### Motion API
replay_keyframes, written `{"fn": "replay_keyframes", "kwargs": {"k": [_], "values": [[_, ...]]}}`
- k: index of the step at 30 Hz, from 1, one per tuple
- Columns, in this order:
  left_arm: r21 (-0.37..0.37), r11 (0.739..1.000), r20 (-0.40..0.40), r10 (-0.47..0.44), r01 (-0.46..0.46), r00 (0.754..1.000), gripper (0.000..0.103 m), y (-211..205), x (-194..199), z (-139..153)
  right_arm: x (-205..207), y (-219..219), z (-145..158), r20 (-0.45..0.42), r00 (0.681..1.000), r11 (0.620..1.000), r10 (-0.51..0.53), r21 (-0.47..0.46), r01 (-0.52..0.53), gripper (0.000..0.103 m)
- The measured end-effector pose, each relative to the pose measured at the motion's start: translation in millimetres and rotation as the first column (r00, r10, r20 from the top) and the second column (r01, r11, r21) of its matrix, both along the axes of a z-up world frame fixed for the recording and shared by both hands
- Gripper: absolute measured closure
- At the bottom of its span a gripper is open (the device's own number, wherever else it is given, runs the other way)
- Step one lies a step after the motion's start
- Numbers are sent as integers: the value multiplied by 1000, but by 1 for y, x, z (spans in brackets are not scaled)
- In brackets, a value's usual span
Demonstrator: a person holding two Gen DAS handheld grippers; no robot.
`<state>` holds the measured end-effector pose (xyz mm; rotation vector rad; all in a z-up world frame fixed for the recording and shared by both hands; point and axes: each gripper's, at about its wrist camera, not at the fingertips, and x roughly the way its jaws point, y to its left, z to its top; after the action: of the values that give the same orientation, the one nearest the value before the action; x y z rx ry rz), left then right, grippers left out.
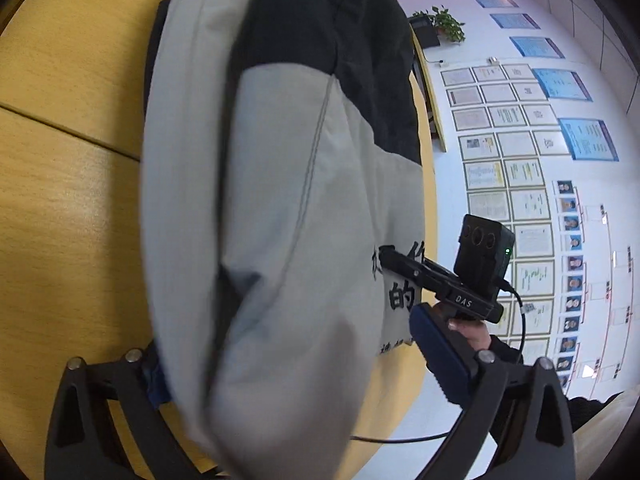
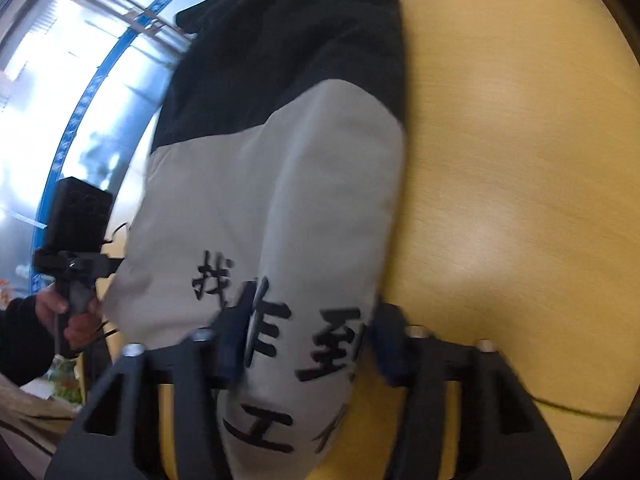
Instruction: Fold clothes
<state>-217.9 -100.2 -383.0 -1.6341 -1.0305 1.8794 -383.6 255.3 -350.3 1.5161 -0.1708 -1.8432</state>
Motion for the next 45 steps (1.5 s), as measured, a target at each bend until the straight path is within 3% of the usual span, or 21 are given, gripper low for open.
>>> {"fn": "replay_keyframes", "kwargs": {"k": [1, 2, 6, 11, 15, 19, 25, 29, 31, 33, 37, 42, 45], "values": [[-46, 999, 10, -2, 3, 1000, 36, 1, 0, -1, 7, -1, 5, -35, 999, 1000, -9, 10, 10, 77], [-70, 998, 18, -3, 4, 1000, 61, 1, 1, -2, 15, -4, 10, -65, 998, 999, -20, 30, 22, 78], [-68, 998, -19, -10, 8, 1000, 81, 0, 12, 11, 47, -15, 26, -104, 992, 995, -77, 58, 84, 82], [-96, 995, -72, -18, 11, 997, 83, -8, 49, 49, 107, -28, 59, -165, 981, 994, -100, 13, 104, 85], [-85, 995, -127, 37, -48, 991, 82, -26, 89, 84, 152, -46, 104, -252, 963, 995, -97, -42, 89, 86], [-95, 989, -215, 93, -115, 972, 82, -55, 113, 138, 178, -68, 145, -323, 943, 994, -78, -93, 51, 87], [-134, 976, -364, 114, -174, 924, 82, -135, 91, 218, 183, -136, 212, -435, 896, 982, -90, -186, 8, 87], [-177, 964, -421, 110, -200, 900, 82, -210, 53, 248, 150, -225, 232, -469, 875, 970, -117, -242, 0, 86], [-212, 957, -427, 93, -199, 899, 82, -255, 23, 246, 132, -270, 232, -482, 867, 966, -129, -260, -1, 87], [-235, 954, -409, 79, -188, 909, 82, -300, -6, 231, 117, -297, 203, -457, 878, 970, -140, -240, 30, 86], [-300, 941, -348, 46, -158, 936, 82, -391, -68, 169, 86, -352, 144, -406, 899, 976, -165, -199, 90, 86], [-388, 919, -195, -5, -72, 981, 82, -418, -134, 56, 47, -420, 72, -342, 918, 977, -201, -141, 161, 86], [-378, 922, -229, -9, -80, 973, 82, -421, -142, 41, 24, -462, 28, -304, 926, 974, -224, -104, 201, 86]]}}
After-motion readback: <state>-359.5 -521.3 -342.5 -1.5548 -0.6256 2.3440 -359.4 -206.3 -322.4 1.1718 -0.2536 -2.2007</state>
